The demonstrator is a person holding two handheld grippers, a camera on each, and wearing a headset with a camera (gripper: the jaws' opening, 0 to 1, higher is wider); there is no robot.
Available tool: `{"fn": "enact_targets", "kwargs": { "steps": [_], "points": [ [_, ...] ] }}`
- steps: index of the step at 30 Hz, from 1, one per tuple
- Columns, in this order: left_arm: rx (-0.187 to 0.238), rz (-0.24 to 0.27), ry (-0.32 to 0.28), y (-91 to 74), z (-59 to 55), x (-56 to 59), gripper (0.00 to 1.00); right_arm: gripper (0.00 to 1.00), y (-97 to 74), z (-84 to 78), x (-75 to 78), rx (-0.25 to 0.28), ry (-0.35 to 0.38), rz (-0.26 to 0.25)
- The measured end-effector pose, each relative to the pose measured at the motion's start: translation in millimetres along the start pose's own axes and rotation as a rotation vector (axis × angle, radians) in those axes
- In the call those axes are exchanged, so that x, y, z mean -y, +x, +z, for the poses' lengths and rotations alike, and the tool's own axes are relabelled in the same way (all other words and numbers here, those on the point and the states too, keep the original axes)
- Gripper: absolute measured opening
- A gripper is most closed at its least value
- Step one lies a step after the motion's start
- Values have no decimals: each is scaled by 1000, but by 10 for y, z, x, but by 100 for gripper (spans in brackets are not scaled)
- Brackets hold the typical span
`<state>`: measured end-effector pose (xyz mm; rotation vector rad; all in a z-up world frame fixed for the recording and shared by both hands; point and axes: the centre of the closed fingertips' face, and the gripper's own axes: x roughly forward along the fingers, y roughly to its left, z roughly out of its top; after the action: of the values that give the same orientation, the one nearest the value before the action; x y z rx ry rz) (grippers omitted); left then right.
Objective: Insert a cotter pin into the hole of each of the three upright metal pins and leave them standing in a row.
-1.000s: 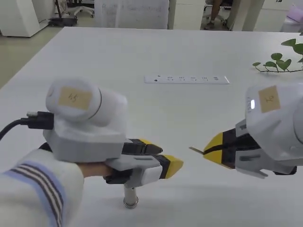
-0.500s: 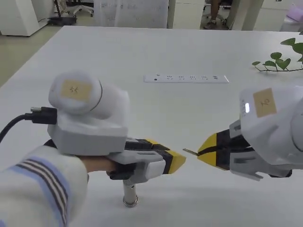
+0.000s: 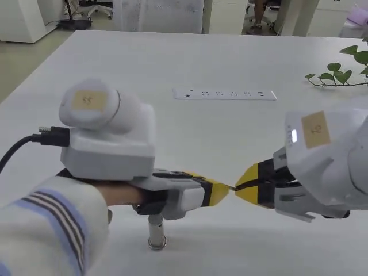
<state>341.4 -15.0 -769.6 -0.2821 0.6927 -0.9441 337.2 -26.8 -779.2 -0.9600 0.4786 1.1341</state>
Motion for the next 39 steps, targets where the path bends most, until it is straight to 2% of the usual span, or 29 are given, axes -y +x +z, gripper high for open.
{"fn": "enact_targets", "kwargs": {
  "steps": [12,19,28,34,39],
  "points": [
    [-1,-21,-56,8,13,45,2,2,-23,27,0,3,-30,-14],
    [-28,-31,-87,-11,-13,63,1,2,-23,39,-26,9,-39,-5],
    [-65,-37,-74,-42,-42,77,1,2,-20,66,-58,14,-53,9],
    [-64,-43,-78,-43,-48,92,0,2,-31,65,-71,20,-58,17],
    [-65,-54,-42,-53,-49,119,0,3,-50,72,-85,29,-60,24]
  ]
}}
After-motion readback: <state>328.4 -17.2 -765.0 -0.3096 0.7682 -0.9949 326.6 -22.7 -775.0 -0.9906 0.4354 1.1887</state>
